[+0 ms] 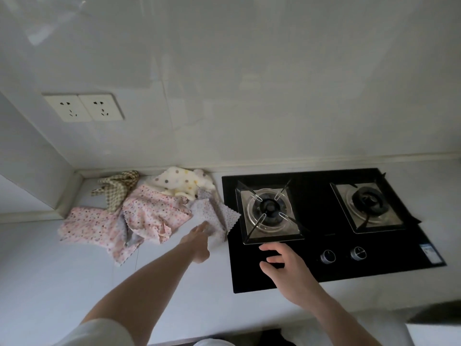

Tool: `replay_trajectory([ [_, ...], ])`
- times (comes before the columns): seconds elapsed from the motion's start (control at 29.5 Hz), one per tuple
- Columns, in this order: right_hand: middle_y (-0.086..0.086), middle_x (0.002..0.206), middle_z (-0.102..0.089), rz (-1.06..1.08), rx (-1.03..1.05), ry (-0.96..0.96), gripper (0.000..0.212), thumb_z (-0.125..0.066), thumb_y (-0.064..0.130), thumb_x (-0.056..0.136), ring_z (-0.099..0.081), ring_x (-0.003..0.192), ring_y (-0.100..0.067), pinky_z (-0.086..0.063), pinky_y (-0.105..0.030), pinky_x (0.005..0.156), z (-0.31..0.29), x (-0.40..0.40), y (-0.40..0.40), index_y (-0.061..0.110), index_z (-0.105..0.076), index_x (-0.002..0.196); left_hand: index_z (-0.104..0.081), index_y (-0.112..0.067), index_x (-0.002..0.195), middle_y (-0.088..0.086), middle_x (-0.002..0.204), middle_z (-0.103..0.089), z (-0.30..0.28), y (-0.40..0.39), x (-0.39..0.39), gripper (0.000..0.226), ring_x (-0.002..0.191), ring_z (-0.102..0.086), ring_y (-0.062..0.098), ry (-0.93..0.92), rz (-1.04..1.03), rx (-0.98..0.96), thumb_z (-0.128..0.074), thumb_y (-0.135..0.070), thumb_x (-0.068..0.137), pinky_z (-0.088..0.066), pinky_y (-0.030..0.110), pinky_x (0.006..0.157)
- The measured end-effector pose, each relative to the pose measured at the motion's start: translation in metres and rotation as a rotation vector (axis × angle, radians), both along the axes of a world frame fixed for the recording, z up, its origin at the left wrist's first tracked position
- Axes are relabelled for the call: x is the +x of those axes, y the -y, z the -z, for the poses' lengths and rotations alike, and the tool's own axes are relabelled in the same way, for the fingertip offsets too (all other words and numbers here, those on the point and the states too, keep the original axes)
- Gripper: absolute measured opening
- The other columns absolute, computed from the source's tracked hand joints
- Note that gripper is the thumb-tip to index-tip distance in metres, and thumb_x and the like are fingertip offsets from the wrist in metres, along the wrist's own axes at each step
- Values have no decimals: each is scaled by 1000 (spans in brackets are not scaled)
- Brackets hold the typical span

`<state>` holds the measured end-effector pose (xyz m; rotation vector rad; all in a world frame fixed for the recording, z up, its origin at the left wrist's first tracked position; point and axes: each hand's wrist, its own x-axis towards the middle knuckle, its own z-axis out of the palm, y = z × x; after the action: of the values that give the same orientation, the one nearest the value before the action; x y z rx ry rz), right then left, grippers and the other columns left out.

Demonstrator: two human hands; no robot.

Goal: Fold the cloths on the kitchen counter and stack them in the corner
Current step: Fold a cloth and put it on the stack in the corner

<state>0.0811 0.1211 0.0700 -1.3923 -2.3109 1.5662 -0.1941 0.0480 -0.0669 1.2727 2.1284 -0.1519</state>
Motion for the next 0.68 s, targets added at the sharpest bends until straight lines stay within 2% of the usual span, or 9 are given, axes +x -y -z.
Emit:
replay_trajectory([
  [0.1, 23, 118, -54, 18, 16, 18, 31, -65, 32, 97, -56, 111, 6, -45, -12, 76, -2, 7, 0, 42, -57, 126, -32, -18, 157, -6, 168, -16, 5, -2, 0, 76, 153, -22, 18, 17, -26, 31, -51, -5, 85, -40, 38, 117],
  [0.2, 22, 119, -54, 39, 23, 31, 32, -65, 32, 98, -56, 111, 5, -45, -12, 74, 0, 14, 0, 41, -56, 127, -24, -17, 161, -3, 168, -19, 2, 2, -2, 78, 155, -20, 20, -7, 31, 36, -47, -5, 88, -32, 39, 122],
  [0.27, 20, 121, -55, 52, 13, 21, 31, -65, 32, 98, -57, 112, 4, -45, -13, 74, 2, 16, 1, 41, -57, 127, -30, -13, 160, -2, 168, -24, -2, 8, -2, 71, 155, -21, 20, -16, 42, 58, -47, -11, 91, -29, 37, 124],
  [0.34, 18, 122, -56, 60, -3, 3, 31, -66, 32, 97, -59, 112, 1, -48, -14, 69, 4, 14, 3, 43, -57, 125, -43, -15, 154, -4, 162, -38, -11, 20, -1, 61, 150, -33, 17, 5, -33, 161, -52, -19, 94, -31, 33, 122],
  [0.44, 17, 120, -57, 51, -31, -18, 32, -67, 33, 96, -61, 109, -3, -48, -13, 62, 9, 5, 6, 45, -57, 124, -68, -26, 129, -15, 136, -64, -38, 43, 2, 35, 130, -56, 8, 21, -172, 426, -65, -28, 95, -42, 25, 108],
  [0.54, 18, 121, -58, -1, -24, -43, 34, -68, 33, 96, -56, 114, 3, -48, -14, 73, 15, -14, 12, 45, -57, 126, -79, -32, 102, -28, 107, -71, -74, 66, 6, 12, 108, -65, -5, 59, -310, 639, -76, -28, 91, -42, 12, 95],
  [0.61, 19, 124, -59, -38, -15, -64, 34, -68, 32, 95, -56, 114, 5, -48, -15, 81, 18, -29, 16, 44, -58, 125, -80, -34, 89, -35, 89, -68, -97, 77, 7, 9, 89, -70, -5, 102, -390, 711, -80, -24, 87, -48, 10, 87],
  [0.68, 20, 127, -58, -102, 2, -75, 35, -67, 31, 94, -57, 113, 6, -47, -14, 81, 19, -45, 20, 42, -58, 126, -80, -30, 80, -31, 78, -71, -117, 87, 8, 15, 82, -71, -6, 180, -435, 750, -81, -16, 84, -54, 12, 82],
])
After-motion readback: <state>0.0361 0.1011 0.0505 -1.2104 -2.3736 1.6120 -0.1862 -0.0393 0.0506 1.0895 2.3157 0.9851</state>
